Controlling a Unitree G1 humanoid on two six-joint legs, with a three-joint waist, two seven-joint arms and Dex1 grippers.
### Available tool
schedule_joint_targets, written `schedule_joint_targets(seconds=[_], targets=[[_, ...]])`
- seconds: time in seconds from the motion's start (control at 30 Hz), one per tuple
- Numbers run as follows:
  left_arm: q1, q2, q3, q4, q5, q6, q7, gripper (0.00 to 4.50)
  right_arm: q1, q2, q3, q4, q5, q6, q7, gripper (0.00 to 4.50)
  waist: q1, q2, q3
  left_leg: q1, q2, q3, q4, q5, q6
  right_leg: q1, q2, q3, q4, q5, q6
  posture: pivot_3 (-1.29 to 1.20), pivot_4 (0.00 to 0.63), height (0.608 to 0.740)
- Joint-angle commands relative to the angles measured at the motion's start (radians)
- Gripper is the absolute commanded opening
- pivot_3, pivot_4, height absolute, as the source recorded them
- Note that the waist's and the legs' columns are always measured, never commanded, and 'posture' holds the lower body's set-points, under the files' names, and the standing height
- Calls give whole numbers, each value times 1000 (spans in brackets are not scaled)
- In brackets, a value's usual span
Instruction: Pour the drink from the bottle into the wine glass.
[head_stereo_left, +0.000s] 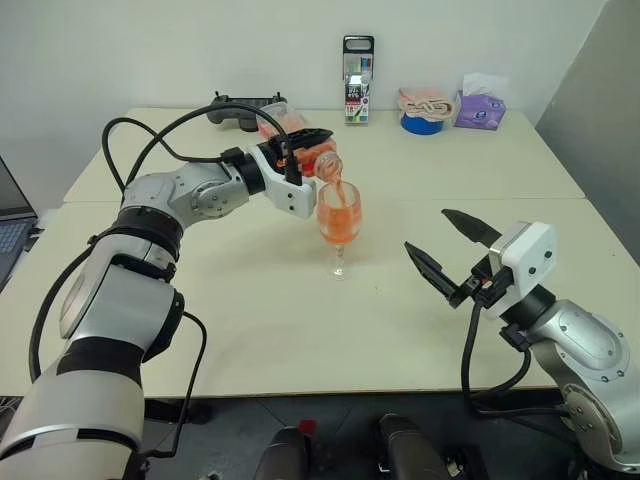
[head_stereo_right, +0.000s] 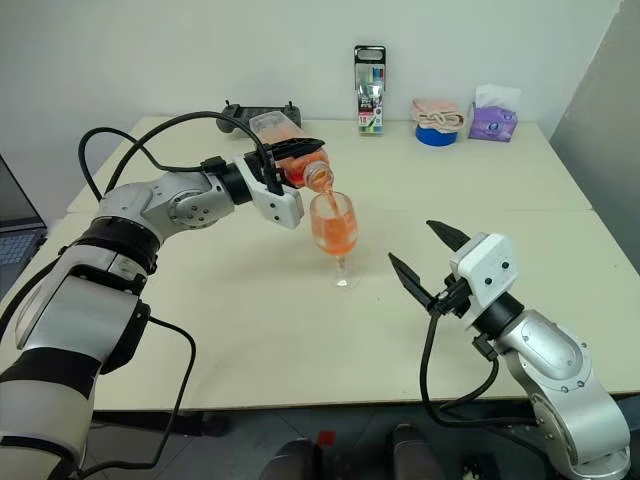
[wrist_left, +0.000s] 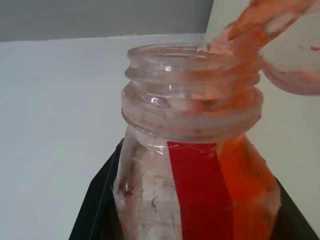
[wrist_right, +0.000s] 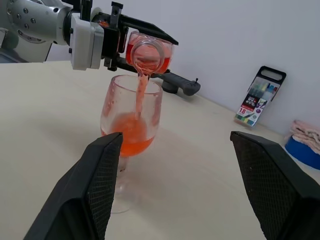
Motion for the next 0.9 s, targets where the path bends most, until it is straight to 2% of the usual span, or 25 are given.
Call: schedule_joint_targets(seconds=[0.03, 0.43, 0.53, 0.67, 0.73, 0.8, 0.87, 0.9], targets=[[-42, 23, 7, -15, -3, 2, 28, 1733, -20, -3, -2, -12, 1, -14, 0, 3685, 0, 0, 0, 0, 0, 0, 0, 0, 0, 0, 0, 0, 0, 0, 0, 0, 150, 740], [-37, 26, 11, -19, -6, -1, 37, 1733, -49, -3, 11, -2, 8, -7, 6, 3685, 0, 0, 0, 0, 0, 0, 0, 0, 0, 0, 0, 0, 0, 0, 0, 0, 150, 740], [-32, 15, 33, -2, -58, -11, -13, 1733, -64, -5, 9, 8, 11, -5, 10, 3685, 0, 0, 0, 0, 0, 0, 0, 0, 0, 0, 0, 0, 1, 0, 0, 0, 150, 740], [1, -34, 125, 54, -292, -18, -264, 1718, -109, -4, 18, 26, 25, 6, 17, 3685, 0, 0, 0, 0, 0, 0, 1, 0, 0, 0, 0, 0, 1, 0, 0, 0, 150, 740], [14, -43, 152, 53, -360, -8, -348, 1712, -134, -2, 14, 32, 52, 26, 23, 3685, -1, 0, 0, 0, 0, 0, 1, 0, 0, 0, 0, 0, 1, 0, 0, 0, 150, 740], [40, -75, 237, 37, -525, 79, -511, 1712, -206, -2, 0, 40, 114, 88, 22, 3685, -3, 0, 0, 0, 0, 0, 1, 0, 0, 0, 0, 0, 1, 1, -2, 0, 150, 740], [77, -113, 359, -13, -738, 252, -691, 1710, -320, -13, -13, 63, 192, 185, 21, 3685, -8, 0, 0, 0, 0, 1, 2, 0, 0, 0, 0, 1, 2, 3, -5, 0, 150, 740], [90, -121, 393, -41, -792, 310, -737, 1709, -355, -19, -18, 71, 216, 217, 19, 3685, -9, 0, 0, 1, 0, 2, 2, 0, 0, 0, 0, 1, 3, 3, -5, 0, 150, 740]])
